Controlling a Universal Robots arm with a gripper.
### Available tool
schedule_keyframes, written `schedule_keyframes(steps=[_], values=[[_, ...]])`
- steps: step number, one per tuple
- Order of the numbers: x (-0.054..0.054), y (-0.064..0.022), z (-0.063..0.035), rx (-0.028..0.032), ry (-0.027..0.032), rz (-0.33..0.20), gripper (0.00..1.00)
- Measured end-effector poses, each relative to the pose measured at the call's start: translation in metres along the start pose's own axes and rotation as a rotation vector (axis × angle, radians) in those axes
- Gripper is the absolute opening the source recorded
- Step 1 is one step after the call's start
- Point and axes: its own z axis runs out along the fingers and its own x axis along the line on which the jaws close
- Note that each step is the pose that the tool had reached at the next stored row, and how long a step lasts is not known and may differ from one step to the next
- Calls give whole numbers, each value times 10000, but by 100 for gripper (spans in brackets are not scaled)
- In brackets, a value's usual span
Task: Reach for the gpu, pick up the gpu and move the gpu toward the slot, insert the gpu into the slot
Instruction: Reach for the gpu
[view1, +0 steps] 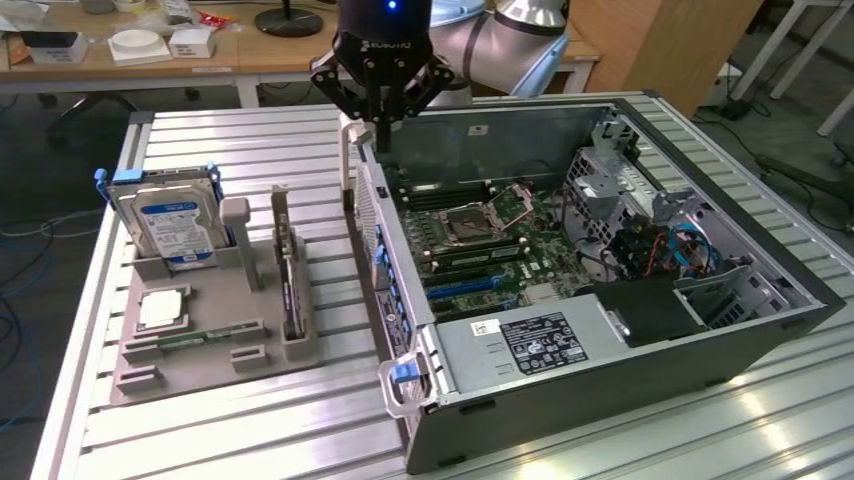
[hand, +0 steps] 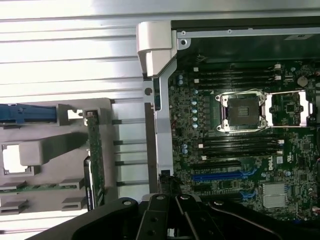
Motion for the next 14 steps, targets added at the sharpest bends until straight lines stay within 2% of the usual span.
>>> schedule_keyframes(steps=[14], values=[[176, -15, 3, 4, 47, 4, 10]])
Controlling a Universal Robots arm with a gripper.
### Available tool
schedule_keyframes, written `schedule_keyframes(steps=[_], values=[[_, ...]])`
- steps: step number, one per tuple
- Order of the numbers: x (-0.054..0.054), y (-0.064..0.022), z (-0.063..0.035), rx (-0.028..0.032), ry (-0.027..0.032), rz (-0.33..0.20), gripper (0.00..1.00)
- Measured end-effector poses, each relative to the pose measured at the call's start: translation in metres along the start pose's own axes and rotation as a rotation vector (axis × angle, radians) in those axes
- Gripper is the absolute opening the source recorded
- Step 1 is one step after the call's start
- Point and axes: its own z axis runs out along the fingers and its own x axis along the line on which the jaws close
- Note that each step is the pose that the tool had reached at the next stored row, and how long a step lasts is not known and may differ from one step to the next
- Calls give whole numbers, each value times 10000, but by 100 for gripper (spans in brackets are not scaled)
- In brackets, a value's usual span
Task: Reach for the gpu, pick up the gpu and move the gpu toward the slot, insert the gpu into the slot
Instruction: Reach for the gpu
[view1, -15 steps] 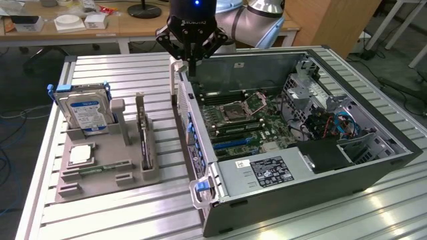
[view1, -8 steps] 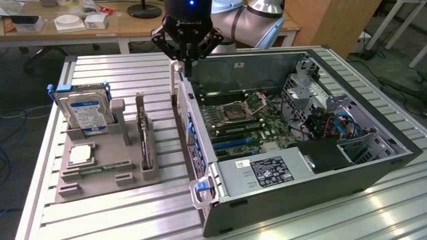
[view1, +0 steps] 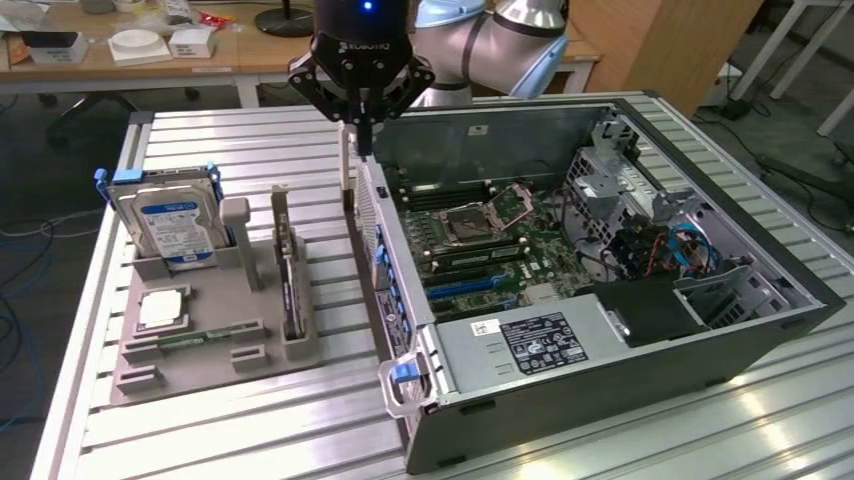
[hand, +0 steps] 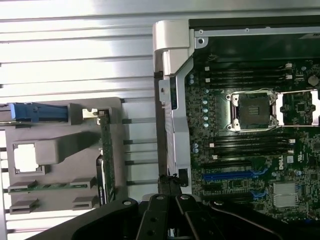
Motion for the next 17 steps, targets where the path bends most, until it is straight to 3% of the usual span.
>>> schedule_keyframes(steps=[17], values=[[127, -17, 2, 4, 46, 2, 10]])
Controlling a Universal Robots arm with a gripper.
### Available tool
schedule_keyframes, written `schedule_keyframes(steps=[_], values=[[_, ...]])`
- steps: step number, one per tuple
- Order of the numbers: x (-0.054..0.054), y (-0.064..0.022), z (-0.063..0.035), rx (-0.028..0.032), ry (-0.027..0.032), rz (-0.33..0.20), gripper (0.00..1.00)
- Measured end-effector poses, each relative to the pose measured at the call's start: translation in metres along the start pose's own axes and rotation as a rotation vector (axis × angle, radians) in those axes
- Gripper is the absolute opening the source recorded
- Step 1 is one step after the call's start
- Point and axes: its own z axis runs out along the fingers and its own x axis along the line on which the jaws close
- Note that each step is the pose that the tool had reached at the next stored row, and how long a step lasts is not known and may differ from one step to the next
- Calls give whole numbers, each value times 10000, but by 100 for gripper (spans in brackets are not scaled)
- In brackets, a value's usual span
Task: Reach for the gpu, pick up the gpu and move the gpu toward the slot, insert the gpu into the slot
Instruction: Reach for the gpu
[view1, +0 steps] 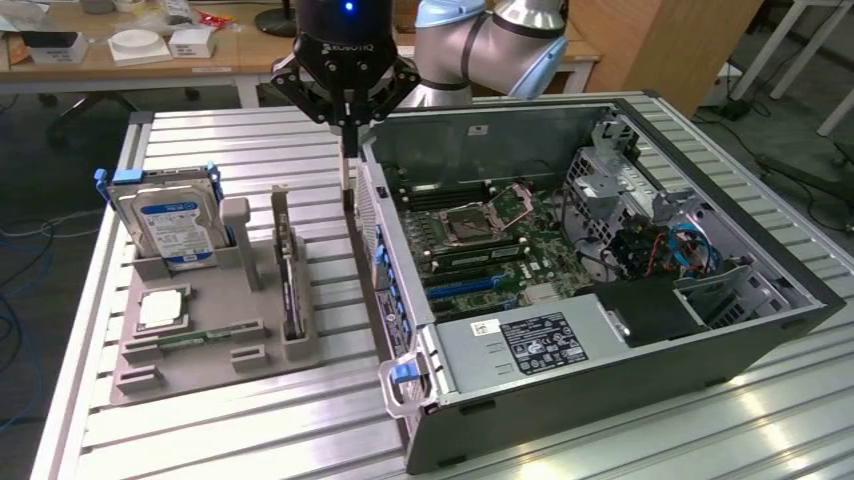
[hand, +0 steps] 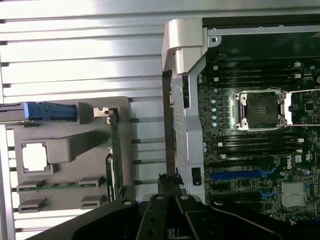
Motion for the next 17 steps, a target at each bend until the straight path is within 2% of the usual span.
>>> schedule_keyframes(steps=[17], values=[[187, -20, 2, 2, 34, 2, 10]])
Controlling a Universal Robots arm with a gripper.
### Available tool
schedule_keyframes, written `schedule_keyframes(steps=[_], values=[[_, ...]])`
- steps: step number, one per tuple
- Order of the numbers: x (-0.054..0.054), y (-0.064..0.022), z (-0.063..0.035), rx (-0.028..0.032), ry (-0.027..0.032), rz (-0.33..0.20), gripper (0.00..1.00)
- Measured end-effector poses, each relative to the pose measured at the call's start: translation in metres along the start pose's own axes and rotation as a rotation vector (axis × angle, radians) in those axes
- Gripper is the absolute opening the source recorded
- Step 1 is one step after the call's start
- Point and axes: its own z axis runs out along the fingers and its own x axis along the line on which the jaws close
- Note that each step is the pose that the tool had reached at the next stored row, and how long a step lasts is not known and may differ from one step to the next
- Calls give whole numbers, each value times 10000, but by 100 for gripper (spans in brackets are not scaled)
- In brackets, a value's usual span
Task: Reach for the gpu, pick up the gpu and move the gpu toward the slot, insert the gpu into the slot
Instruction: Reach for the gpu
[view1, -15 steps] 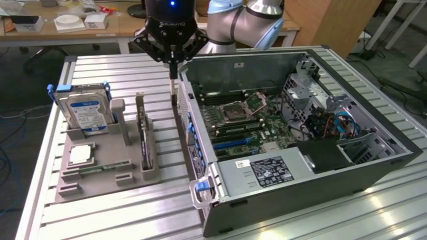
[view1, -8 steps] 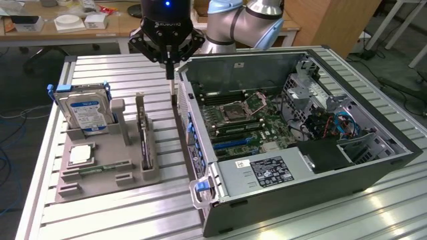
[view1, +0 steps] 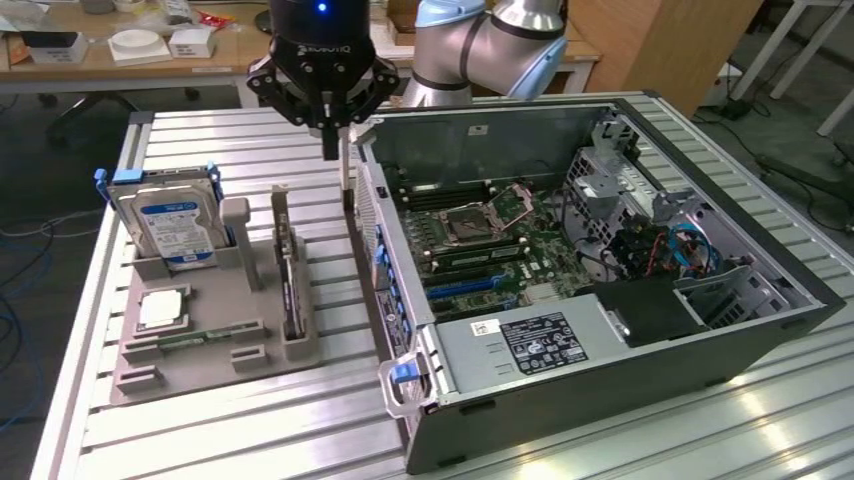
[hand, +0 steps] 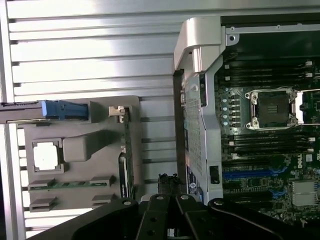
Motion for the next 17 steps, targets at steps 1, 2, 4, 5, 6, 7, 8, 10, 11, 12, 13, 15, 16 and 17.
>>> schedule_keyframes(steps=[1, 2, 4, 5, 6, 7, 8, 10, 11, 12, 13, 15, 16, 17], values=[[11, -1, 0, 1, 3, 0, 10], [22, -3, 0, 1, 6, 0, 10], [46, -5, 0, 2, 10, 0, 10], [59, -7, 0, 2, 11, 0, 10], [72, -8, 0, 1, 12, 0, 10], [86, -10, 0, 2, 14, 0, 10], [100, -11, 0, 2, 16, 0, 10], [131, -15, 0, 2, 19, 0, 10], [147, -16, 0, 2, 20, 1, 10], [165, -18, 0, 2, 21, 1, 10], [183, -21, 0, 2, 21, 1, 10], [223, -26, 0, 2, 23, 1, 10], [243, -28, 0, 2, 24, 1, 10], [261, -30, 0, 2, 25, 1, 10]])
